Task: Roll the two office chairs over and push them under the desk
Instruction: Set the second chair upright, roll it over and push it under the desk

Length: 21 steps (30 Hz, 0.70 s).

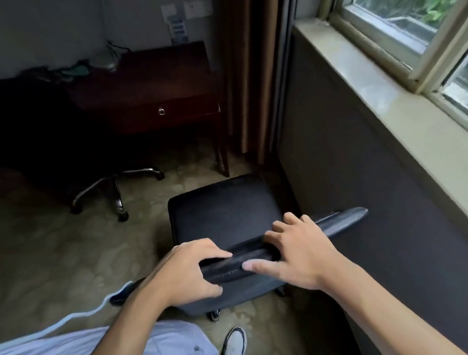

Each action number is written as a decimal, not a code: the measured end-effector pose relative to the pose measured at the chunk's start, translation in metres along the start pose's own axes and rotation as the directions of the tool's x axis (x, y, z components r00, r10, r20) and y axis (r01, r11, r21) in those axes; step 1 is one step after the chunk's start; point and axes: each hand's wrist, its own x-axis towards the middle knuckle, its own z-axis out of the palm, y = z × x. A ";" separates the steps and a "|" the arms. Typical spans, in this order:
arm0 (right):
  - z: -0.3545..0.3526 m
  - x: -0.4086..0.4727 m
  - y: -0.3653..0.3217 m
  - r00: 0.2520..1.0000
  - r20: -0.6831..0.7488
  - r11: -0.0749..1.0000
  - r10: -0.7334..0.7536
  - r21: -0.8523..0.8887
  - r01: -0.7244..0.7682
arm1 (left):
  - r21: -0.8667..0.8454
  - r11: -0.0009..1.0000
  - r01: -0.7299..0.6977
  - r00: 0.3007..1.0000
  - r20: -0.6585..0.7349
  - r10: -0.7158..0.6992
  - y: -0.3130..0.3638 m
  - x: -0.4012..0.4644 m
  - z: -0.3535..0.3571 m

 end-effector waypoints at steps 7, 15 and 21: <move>-0.010 0.005 0.044 0.956 0.116 0.957 -0.271 -0.074 0.281 | -0.017 0.980 0.197 0.976 -0.088 -0.197 0.034 -0.004 0.019; -0.020 0.028 0.094 0.910 0.129 0.897 -0.393 -0.165 0.411 | 0.000 0.877 0.481 0.788 -0.439 -0.432 0.087 0.009 0.068; -0.026 0.068 0.121 0.876 0.059 0.857 -0.478 -0.190 0.480 | -0.024 0.845 0.534 0.717 -0.517 -0.468 0.089 0.041 0.065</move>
